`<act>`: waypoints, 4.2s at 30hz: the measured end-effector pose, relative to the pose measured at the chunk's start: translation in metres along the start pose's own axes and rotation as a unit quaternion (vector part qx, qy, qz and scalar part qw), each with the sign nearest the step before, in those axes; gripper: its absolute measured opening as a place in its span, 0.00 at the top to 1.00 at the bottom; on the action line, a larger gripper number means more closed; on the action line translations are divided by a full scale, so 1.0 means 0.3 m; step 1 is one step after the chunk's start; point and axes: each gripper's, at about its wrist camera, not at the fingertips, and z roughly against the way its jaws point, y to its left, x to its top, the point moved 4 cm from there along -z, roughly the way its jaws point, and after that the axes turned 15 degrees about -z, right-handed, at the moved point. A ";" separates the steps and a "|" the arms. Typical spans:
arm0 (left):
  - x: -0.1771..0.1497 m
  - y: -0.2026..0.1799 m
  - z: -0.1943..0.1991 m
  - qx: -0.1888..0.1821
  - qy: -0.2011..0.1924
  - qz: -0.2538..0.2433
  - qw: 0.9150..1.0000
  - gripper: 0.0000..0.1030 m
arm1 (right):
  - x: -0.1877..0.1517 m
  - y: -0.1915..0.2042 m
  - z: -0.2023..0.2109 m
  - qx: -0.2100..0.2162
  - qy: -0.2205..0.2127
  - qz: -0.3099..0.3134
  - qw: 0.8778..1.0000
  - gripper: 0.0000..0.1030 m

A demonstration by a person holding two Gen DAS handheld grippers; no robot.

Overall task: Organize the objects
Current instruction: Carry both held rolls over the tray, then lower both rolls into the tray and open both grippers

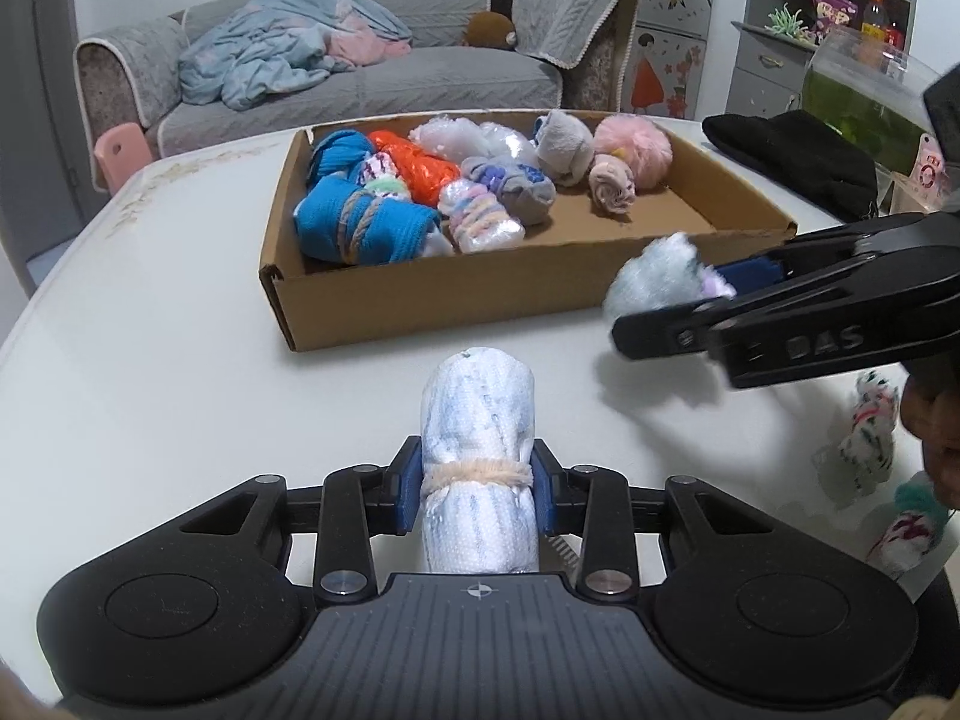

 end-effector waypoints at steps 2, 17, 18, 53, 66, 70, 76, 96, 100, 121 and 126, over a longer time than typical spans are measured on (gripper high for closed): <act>0.025 0.000 0.013 0.002 -0.005 -0.004 1.000 0.59 | 0.020 -0.013 0.035 0.004 -0.012 -0.002 1.000 0.45; 0.355 0.012 0.045 -0.003 -0.059 -0.026 0.998 0.59 | 0.275 -0.172 0.218 -0.017 -0.098 0.008 0.995 0.44; 0.382 0.007 0.037 -0.004 -0.061 -0.029 0.998 0.59 | 0.292 -0.176 0.217 -0.018 -0.101 0.011 0.995 0.44; 0.547 -0.066 -0.320 -0.036 0.002 -0.064 0.997 0.59 | 0.364 -0.274 0.047 -0.025 -0.051 0.024 0.998 0.43; 0.504 -0.114 -0.426 -0.065 0.045 -0.084 0.993 0.59 | 0.303 -0.275 -0.055 0.002 0.002 0.083 0.997 0.43; 0.492 -0.114 -0.447 -0.069 0.052 -0.079 0.993 0.59 | 0.293 -0.282 -0.083 -0.002 0.016 0.107 0.994 0.43; 0.489 -0.132 -0.439 -0.086 0.051 -0.077 0.992 0.59 | 0.284 -0.301 -0.092 0.016 0.043 0.134 0.990 0.42; 0.400 -0.223 -0.321 -0.103 0.074 -0.079 0.989 0.60 | 0.211 -0.248 -0.052 0.020 0.114 0.204 0.972 0.42; 0.419 -0.211 -0.331 -0.113 0.081 -0.086 0.987 0.56 | 0.216 -0.237 -0.060 0.009 0.118 0.203 0.972 0.43; 0.414 -0.133 -0.212 -0.053 0.032 -0.038 0.997 0.03 | 0.222 -0.203 -0.037 -0.010 0.091 0.177 0.980 0.07; 0.382 -0.083 -0.167 -0.050 0.022 0.007 0.998 0.01 | 0.216 -0.189 -0.028 -0.029 0.075 0.130 0.988 0.06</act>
